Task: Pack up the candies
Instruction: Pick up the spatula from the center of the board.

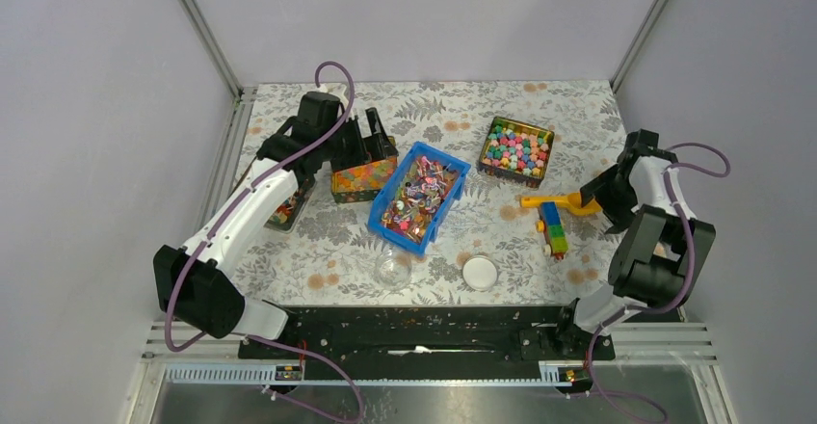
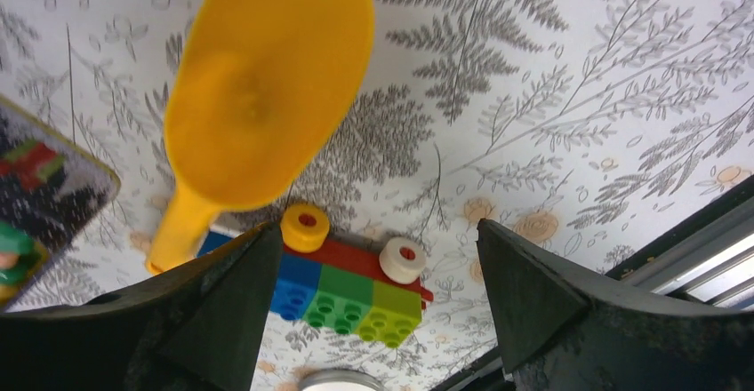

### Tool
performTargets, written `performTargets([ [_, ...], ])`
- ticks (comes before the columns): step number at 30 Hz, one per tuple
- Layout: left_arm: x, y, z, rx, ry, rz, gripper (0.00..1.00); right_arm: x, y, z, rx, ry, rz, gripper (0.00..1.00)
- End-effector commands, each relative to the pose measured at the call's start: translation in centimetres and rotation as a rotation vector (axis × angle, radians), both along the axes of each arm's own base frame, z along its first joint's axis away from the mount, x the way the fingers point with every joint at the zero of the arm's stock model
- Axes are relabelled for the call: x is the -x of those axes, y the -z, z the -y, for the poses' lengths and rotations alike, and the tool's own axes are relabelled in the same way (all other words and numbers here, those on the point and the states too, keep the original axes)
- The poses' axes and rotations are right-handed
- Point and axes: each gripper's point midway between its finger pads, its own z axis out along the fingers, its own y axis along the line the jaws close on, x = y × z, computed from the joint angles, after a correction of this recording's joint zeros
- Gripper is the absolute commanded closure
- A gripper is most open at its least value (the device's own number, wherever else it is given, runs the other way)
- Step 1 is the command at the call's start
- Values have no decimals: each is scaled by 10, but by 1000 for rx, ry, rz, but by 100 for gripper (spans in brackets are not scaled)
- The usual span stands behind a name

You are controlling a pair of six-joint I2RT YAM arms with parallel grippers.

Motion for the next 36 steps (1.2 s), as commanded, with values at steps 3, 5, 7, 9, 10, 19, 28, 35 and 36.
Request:
performTargets([
  [3, -3, -25, 2, 23, 12, 82, 1, -16, -3, 34, 38, 64, -13, 14],
  [5, -3, -24, 1, 15, 11, 82, 1, -22, 2, 35, 17, 60, -22, 17],
  [7, -4, -23, 1, 11, 13, 81, 1, -28, 8, 35, -3, 53, -31, 20],
  [9, -5, -25, 0, 7, 10, 85, 1, -31, 13, 34, -21, 48, -42, 22],
  [10, -6, -26, 0, 5, 8, 88, 1, -32, 17, 33, -29, 48, -48, 22],
  [19, -10, -30, -4, -30, 4, 99, 1, -47, 32, 15, -148, 12, 10, 41],
  [28, -11, -36, -9, -58, -2, 121, 1, -54, 25, 14, -146, -87, 55, 96],
  [35, -14, -42, -16, -91, -6, 143, 1, -53, 3, 20, -102, -167, 68, 100],
  [36, -14, -42, -17, -94, -8, 143, 1, -54, -2, 21, -95, -176, 75, 100],
])
